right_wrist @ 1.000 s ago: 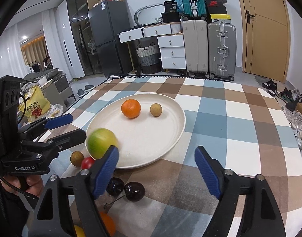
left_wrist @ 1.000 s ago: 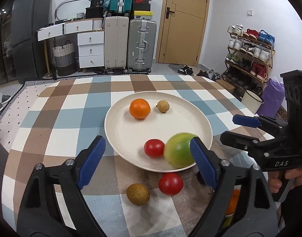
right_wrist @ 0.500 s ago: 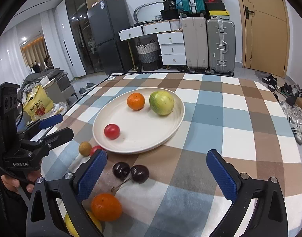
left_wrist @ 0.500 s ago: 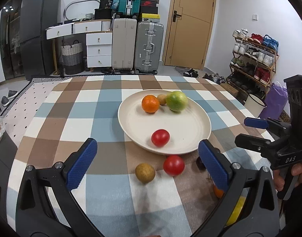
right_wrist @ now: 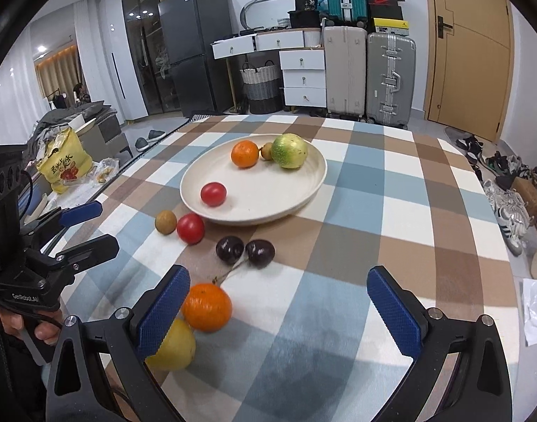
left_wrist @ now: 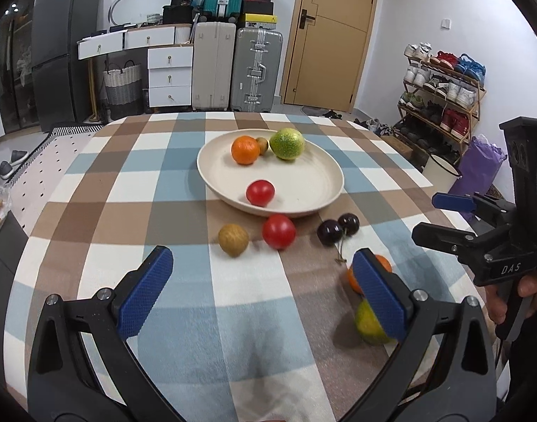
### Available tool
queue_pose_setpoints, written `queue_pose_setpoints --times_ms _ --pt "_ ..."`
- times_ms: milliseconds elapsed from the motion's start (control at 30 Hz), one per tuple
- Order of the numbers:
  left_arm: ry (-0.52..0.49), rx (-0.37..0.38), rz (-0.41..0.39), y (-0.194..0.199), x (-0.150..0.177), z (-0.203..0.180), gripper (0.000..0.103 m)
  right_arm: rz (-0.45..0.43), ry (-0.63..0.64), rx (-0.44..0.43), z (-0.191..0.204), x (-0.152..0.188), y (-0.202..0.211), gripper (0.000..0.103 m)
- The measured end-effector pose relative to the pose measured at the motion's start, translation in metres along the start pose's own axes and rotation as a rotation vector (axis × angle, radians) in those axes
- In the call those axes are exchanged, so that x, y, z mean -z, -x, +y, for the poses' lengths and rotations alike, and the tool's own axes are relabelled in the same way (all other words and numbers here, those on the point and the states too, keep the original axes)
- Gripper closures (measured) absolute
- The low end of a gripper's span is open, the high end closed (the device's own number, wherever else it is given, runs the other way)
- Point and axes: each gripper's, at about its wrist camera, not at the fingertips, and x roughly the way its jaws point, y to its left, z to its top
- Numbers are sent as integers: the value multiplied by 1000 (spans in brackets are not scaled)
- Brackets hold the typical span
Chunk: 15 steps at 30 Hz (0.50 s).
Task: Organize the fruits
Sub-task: 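Move the left tool to a yellow guava and close on it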
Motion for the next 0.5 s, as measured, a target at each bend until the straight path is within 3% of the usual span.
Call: queue_pose_setpoints --times_ms 500 --pt "-44 75 46 14 28 -33 1 38 -63 46 -9 38 21 1"
